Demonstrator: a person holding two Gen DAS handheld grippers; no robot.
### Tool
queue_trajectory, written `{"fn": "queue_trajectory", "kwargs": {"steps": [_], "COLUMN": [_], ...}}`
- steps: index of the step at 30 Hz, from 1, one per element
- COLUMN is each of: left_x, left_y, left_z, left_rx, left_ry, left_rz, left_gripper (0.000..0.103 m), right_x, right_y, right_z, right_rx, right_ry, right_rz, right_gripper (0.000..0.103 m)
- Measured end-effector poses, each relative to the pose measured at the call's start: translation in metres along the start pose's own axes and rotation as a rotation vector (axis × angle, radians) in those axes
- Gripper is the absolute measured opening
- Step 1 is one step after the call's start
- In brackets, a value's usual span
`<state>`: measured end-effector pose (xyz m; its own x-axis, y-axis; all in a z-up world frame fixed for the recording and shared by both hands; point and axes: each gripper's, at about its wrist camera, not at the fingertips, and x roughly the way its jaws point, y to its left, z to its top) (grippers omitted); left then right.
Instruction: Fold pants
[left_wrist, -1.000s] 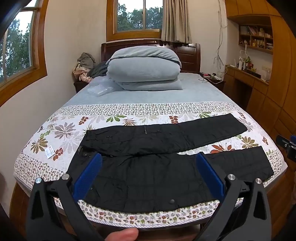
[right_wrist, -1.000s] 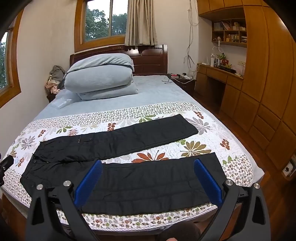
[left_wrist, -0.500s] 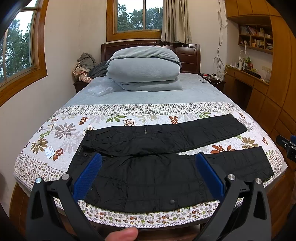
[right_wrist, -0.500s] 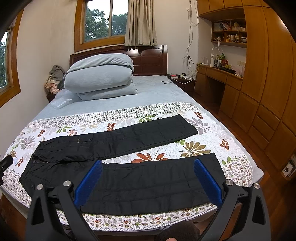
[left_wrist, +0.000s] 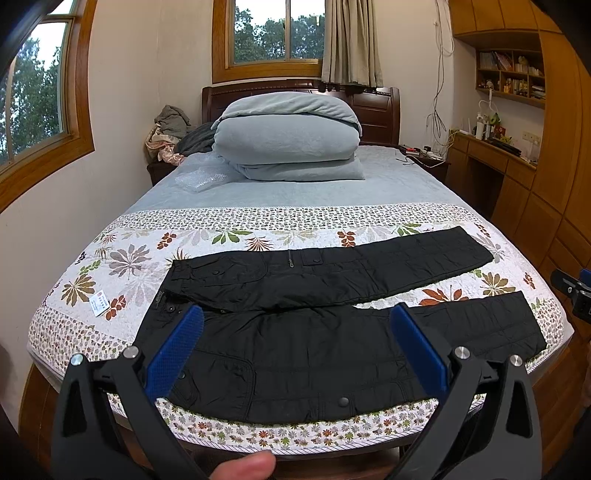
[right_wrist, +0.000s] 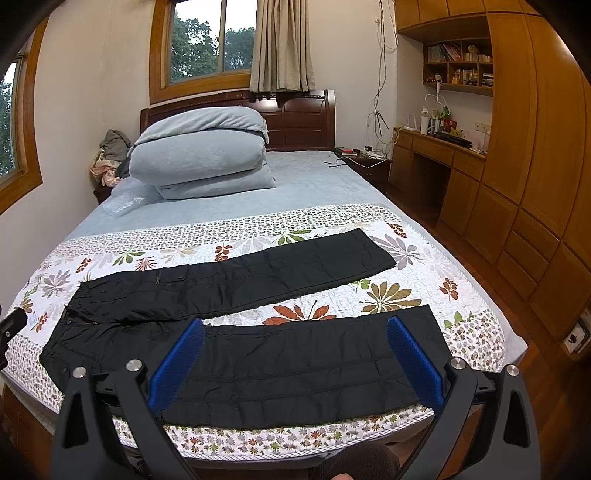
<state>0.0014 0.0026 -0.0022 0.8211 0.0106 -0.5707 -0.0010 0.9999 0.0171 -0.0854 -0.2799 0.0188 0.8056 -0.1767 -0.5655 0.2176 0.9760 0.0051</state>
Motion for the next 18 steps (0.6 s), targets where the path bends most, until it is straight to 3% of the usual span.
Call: {"fn": "queue_trajectory", "kwargs": {"steps": [18], "left_x": [-0.0001], "left_y": [-0.0004], "left_z": [0.0000], "left_rx": [0.000], "left_ry": [-0.002], "left_rz": [0.000], "left_gripper": [0.101], "right_x": [-0.0024], "right_y": [0.0044], "right_z": [0.0013], "right_rx": [-0.022], "right_ry": [-0.006], "right_rz": [-0.012], "right_gripper": [0.100]}}
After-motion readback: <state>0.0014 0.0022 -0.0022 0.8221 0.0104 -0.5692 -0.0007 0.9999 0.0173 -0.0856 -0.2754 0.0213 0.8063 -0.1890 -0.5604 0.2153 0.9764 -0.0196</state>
